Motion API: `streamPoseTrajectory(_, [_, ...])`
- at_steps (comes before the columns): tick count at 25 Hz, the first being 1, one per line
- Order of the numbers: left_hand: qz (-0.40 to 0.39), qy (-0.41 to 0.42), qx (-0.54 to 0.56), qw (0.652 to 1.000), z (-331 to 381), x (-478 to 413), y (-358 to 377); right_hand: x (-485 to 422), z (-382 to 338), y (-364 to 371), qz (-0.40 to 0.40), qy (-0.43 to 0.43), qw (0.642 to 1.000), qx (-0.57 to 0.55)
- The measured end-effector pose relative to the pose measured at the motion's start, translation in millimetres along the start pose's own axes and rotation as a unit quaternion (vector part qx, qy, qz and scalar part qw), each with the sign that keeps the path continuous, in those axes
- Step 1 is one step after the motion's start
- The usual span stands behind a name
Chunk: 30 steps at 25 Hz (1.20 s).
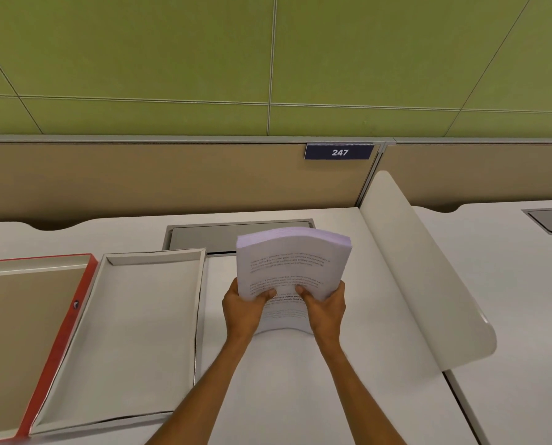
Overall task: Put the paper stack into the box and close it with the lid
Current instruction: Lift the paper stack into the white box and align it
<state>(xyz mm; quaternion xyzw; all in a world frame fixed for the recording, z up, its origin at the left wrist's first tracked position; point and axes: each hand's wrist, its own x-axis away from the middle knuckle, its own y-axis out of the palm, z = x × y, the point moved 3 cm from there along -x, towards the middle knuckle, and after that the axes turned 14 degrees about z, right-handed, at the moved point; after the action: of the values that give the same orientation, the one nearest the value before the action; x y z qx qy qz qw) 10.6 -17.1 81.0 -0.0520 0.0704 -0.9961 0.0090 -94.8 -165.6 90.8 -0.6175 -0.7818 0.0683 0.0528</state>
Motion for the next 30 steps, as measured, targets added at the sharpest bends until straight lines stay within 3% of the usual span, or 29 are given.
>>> streamPoseTrajectory(10, [-0.006,-0.02,-0.215,0.976,31.6,-21.0,-15.4,-10.3,-27.7,10.3,-0.083,0.038,0.972,0.216])
streamPoseTrajectory(19, [-0.039,-0.037,-0.246,0.968,28.5,-47.6,-63.3,31.6,-31.4,44.4,-0.119,0.039,0.965,0.232])
streamPoseTrajectory(30, [0.01,-0.051,-0.263,0.963,7.7,-105.0,-182.7,129.1,-37.2,138.5,-0.181,0.043,0.952,0.243])
